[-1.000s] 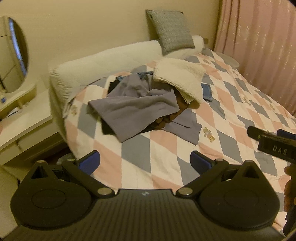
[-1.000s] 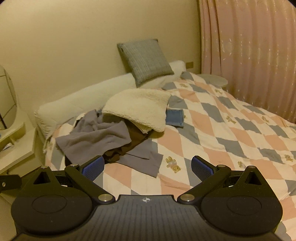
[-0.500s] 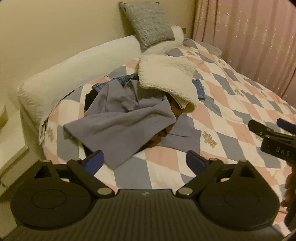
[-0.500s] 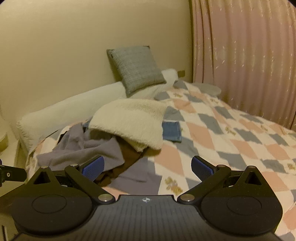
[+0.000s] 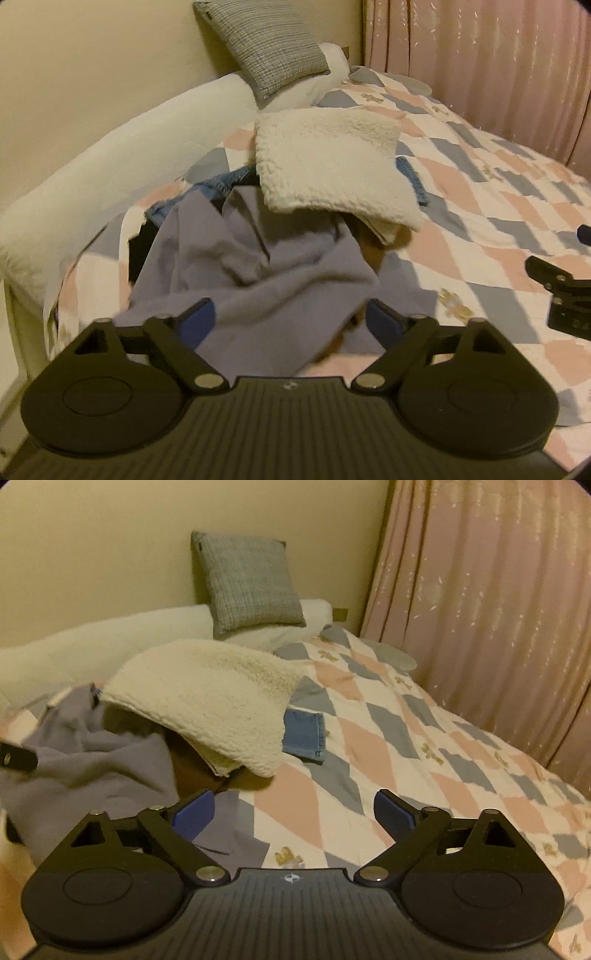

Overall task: Fold clothes
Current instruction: 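Grasp the cream fleece vest edges with both grippers and lift it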

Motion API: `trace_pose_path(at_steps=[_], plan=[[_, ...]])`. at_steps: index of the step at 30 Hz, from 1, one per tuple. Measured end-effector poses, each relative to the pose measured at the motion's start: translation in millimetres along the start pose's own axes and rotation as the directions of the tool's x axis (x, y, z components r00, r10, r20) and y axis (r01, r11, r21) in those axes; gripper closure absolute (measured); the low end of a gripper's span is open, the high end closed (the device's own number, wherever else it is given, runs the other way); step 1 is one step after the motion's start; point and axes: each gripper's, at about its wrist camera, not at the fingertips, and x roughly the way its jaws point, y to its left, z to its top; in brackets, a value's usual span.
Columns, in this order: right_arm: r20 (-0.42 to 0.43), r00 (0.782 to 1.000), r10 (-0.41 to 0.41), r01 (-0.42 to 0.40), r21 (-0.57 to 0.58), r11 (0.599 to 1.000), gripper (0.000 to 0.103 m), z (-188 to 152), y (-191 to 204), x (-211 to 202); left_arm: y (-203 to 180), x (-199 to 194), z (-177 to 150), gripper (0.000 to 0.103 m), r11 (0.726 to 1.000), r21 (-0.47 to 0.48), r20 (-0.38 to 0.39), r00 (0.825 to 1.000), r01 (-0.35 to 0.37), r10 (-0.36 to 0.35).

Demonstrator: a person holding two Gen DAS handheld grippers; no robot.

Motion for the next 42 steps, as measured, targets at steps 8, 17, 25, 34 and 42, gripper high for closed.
trace_pose_path(at_steps=[8,17,25,34,42], plan=[[0.033,0.999,0.032,-0.023,-0.232,0.972,0.036,-13.7,23.5,95.5,-12.2,83.9,20.4,0.030,0.979,0.182,0.100,0.992,-0.091,0.074],[0.100,0.994,-0.040,0.090,-0.576,0.813,0.048,-44.1,68.7,208.1,-30.1,129.7,18.5,0.030,0.922,0.324,0.234,0.962,-0.212,0.139],[0.246,0.969,-0.035,0.207,-0.718,0.664,0.067,-51.8,95.7,245.4,-35.3,145.1,16.8,0.028,0.878,0.377,0.317,0.931,-0.296,0.178],[0.398,0.915,-0.071,0.325,-0.619,0.715,0.095,-19.5,69.5,184.7,-12.9,112.0,49.7,0.075,0.972,0.218,0.274,0.961,-0.086,0.024],[0.489,0.860,-0.148,0.401,-0.467,0.788,0.097,31.0,41.4,80.1,-15.7,35.0,74.7,0.086,0.991,0.136,0.353,0.934,0.000,-0.048]])
